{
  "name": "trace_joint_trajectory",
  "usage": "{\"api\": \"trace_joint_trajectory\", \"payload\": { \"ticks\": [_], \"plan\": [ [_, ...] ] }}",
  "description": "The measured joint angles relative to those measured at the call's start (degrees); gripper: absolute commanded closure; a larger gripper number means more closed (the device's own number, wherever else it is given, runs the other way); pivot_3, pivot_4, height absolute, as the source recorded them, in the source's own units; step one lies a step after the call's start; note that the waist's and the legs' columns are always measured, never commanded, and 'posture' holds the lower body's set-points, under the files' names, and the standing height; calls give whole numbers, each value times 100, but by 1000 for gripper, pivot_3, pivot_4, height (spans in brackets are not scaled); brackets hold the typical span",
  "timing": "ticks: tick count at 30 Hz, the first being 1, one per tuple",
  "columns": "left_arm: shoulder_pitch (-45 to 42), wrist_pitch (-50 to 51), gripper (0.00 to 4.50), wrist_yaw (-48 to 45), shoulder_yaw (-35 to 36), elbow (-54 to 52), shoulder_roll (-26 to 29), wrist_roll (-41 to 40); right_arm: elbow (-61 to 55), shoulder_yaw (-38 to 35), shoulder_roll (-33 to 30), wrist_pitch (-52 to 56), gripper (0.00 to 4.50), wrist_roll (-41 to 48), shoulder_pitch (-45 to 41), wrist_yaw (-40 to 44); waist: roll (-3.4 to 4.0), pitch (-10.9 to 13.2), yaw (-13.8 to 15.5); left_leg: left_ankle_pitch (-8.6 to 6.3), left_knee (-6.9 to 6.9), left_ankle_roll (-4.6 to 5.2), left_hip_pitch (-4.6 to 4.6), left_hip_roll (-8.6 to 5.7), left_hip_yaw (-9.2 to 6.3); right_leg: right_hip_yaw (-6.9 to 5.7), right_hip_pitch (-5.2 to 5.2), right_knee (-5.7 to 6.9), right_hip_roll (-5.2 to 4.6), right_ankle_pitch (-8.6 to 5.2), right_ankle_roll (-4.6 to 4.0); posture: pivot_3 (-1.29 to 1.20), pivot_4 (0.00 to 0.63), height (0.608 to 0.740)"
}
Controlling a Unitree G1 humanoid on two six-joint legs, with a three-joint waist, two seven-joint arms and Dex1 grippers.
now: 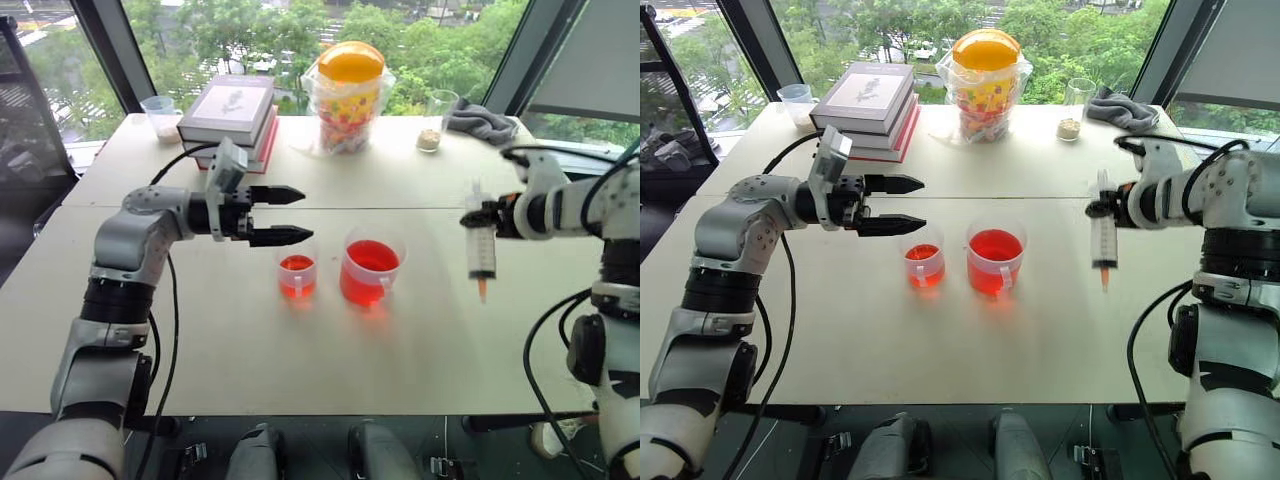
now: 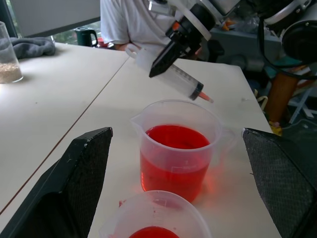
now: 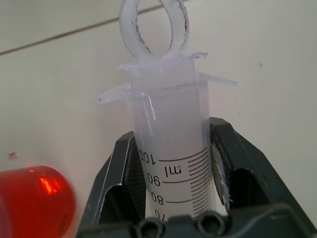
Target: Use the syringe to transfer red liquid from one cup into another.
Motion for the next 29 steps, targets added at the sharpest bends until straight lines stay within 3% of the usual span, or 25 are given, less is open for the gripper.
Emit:
{"api": "trace_joint_trajectory", "payload": {
  "ticks": [7, 13, 14, 18, 22, 25, 29],
  "plan": [
    [181, 94, 192, 170, 2, -240, -3, -46, 372, 781, -8, -588, 3076, -437, 355, 749, 0, 0, 14, 0, 1, 0, 0, 0, -2, 0, 0, 1, 3, 1, 2, 0, 150, 740],
    [245, 241, 151, 261, 4, -469, 62, -142, 442, 981, 38, -811, 207, -655, 407, 1157, 0, 0, 26, 0, 4, 0, 0, 0, -2, 0, 1, 1, 2, 1, 2, 0, 150, 740],
    [247, 257, 151, 269, 5, -478, 70, -161, 433, 985, 32, -811, 56, -666, 410, 1216, 0, 0, 28, 0, 4, 0, 0, 0, -2, -1, 1, 1, 3, 1, 2, 0, 150, 740],
    [277, 385, 151, 290, 4, -569, 138, -256, -70, 1045, -268, -809, 56, -718, 594, 1471, 0, 0, 41, 0, 4, 0, -2, 0, -2, -1, 0, 0, 2, 0, 2, 0, 150, 740],
    [355, 503, 151, 296, 12, -692, 286, -344, -1494, 976, -1039, -822, 56, -559, 920, 1921, 3, 2, 57, 0, 3, 0, -9, 1, -3, -2, -5, -5, 1, 0, 2, 0, 150, 740],
    [402, 530, 151, 295, 26, -746, 409, -375, -2752, 345, -1435, -812, 56, -11, 1272, 2503, 3, 2, 59, -1, 2, 0, -9, 1, -7, -5, -3, -7, 3, 0, 2, 0, 150, 740],
    [479, 642, 151, 287, 35, -806, 530, -475, -4145, -908, -1514, -801, 56, 950, 1691, 3170, 1, 2, 52, -1, 6, 1, -7, 3, -11, -6, 1, -8, 2, -1, 0, 0, 150, 740]
  ]
}}
